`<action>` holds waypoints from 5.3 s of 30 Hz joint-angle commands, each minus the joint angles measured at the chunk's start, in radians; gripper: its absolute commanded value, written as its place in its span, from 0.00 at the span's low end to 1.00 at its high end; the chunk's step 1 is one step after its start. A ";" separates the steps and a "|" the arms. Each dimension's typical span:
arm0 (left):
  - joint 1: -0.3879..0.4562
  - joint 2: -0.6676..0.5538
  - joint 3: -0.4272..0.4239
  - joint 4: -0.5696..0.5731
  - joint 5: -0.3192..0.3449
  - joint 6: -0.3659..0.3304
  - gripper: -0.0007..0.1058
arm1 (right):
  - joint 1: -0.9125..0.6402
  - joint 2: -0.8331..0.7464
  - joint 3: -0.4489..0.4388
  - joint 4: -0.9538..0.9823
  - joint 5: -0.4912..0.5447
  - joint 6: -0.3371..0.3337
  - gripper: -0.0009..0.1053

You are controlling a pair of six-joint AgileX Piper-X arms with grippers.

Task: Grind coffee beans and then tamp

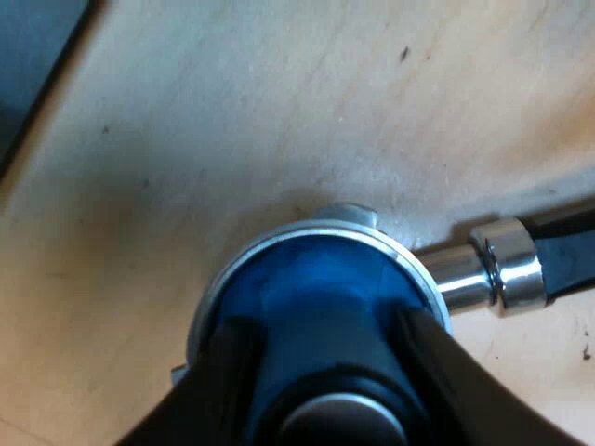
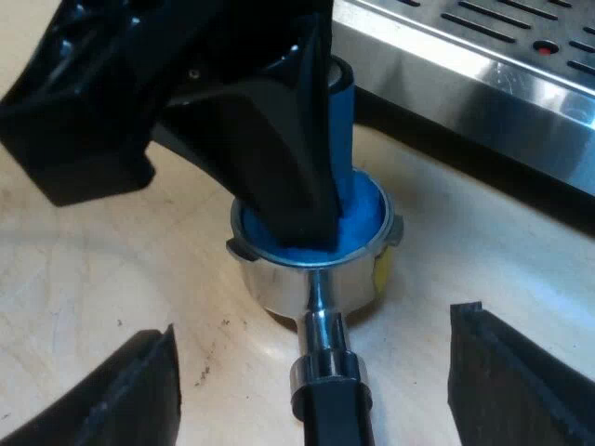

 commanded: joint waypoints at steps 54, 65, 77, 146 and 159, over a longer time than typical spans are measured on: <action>0.120 -0.366 -0.105 0.282 -0.049 -0.013 0.01 | 0.000 0.002 0.001 -0.121 0.004 -0.007 0.59; 0.433 -0.408 -0.087 0.378 0.018 0.031 0.01 | 0.000 0.002 0.001 -0.121 -0.025 -0.012 0.59; 0.489 -0.408 0.057 0.235 0.018 0.024 0.01 | 0.000 0.002 0.001 -0.121 -0.156 -0.065 0.59; 0.489 -0.876 0.048 0.245 -0.036 -0.007 0.79 | -0.002 -0.284 -0.289 0.592 -0.265 -0.034 0.59; 0.489 -0.997 -0.113 0.272 -0.036 -0.015 0.79 | -0.139 -0.298 -0.556 0.935 -0.357 -0.019 0.59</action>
